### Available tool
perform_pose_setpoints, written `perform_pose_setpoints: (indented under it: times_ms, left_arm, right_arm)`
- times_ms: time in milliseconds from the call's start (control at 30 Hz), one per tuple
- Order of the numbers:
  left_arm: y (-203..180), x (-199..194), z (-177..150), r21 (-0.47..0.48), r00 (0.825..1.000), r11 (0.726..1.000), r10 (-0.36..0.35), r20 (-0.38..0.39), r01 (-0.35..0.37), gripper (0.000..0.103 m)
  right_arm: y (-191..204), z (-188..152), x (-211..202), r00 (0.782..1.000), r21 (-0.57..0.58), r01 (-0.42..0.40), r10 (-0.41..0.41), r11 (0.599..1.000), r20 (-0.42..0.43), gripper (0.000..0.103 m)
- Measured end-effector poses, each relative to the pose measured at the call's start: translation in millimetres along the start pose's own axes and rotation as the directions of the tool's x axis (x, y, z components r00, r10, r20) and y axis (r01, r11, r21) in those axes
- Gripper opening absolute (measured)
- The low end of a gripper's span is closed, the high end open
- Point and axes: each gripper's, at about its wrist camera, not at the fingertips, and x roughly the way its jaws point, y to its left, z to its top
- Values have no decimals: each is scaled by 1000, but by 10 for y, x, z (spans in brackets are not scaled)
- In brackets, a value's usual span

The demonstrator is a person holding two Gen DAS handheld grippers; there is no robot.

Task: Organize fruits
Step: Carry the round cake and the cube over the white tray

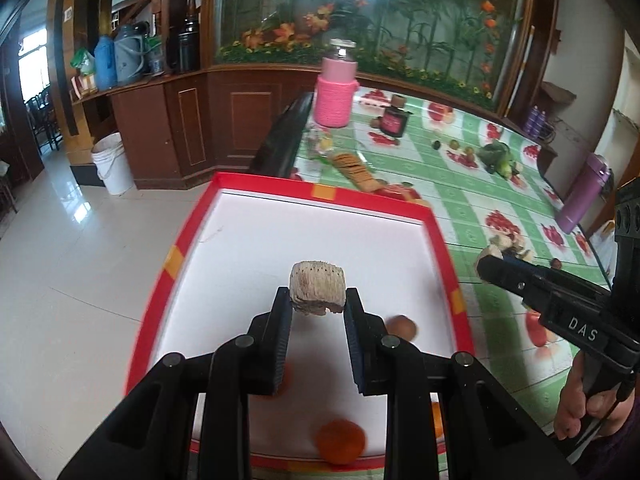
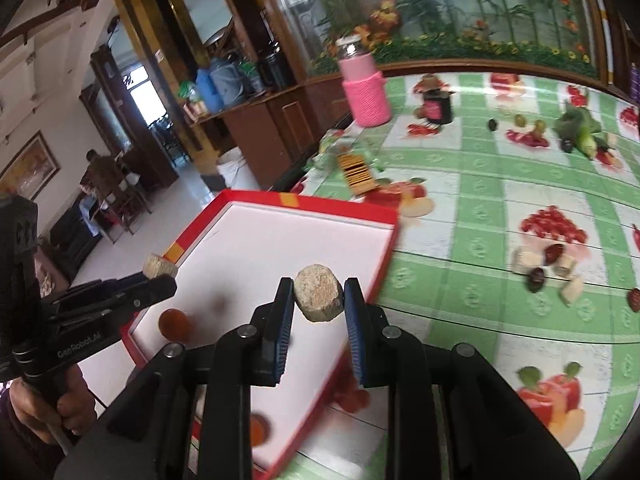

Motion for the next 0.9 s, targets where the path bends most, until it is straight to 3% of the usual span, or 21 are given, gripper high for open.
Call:
perform_pose_setpoints:
  times_ms: [167, 433, 900]
  left_arm:
    - [117, 122, 38, 2, 1000, 1000, 15, -22, -15, 25]
    - [140, 324, 15, 19, 996, 999, 44, -76, -42, 25]
    - [133, 377, -61, 38, 991, 994, 106, -87, -103, 25]
  right_arm:
    - [216, 49, 345, 998, -31, 5, -7, 1000, -59, 28]
    - [246, 29, 647, 992, -30, 23, -27, 999, -125, 28]
    - [219, -60, 745, 988, -22, 27, -30, 999, -151, 28]
